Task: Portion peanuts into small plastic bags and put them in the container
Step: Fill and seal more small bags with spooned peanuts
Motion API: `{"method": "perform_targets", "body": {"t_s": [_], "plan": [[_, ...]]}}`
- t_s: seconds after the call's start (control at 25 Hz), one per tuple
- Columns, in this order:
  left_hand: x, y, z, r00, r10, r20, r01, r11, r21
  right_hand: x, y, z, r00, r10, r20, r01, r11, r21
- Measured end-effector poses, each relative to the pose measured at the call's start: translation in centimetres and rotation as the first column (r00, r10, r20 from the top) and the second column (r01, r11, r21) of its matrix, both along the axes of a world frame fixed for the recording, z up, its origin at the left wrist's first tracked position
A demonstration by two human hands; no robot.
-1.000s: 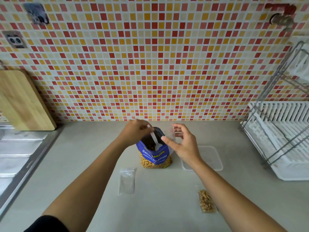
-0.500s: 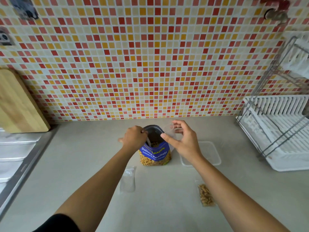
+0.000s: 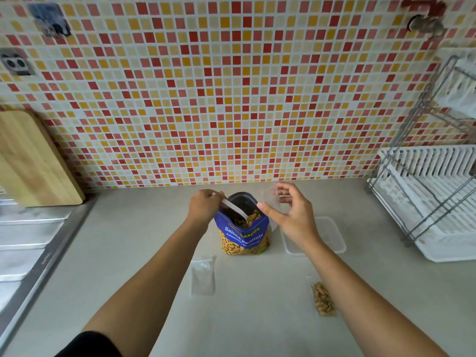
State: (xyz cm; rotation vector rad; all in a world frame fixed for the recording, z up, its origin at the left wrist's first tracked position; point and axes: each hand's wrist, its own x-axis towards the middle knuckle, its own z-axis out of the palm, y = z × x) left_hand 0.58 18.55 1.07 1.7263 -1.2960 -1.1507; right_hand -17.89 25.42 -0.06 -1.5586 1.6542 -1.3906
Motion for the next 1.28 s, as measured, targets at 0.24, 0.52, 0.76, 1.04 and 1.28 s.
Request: {"method": "perform_targets", "body": {"t_s": [0.24,0.52,0.76,1.04,1.28], "plan": [[1.1,-1.0,-0.1,0.980,0.143,-0.136,-0.128,0.986,0.110,0.3,-0.2,-0.1,1.000,-0.007,-0.026,0.007,1.000,-0.004],[3.0,-1.0,1.7,0.949,0.234,-0.213,-0.209,0.968,0.136,0.4,-0.7,-0.5,0.977,0.054,-0.206,-0.045,0.998,0.049],[4.4,-1.3,4.9,0.938,0.231,-0.257,-0.220,0.973,0.070,1.1,-1.7,-0.6,0.931,0.044,-0.362,-0.014,0.996,0.085],[3.6,-1.7,6.9,0.970,0.156,-0.185,-0.155,0.988,0.015,2.5,-2.0,-0.1,0.907,0.050,-0.419,-0.012,0.996,0.093],[2.0,-1.2,8.8,0.993,-0.014,0.121,0.049,0.955,-0.291,3.5,-2.0,0.0,0.953,0.012,-0.302,-0.001,0.999,0.039]]}}
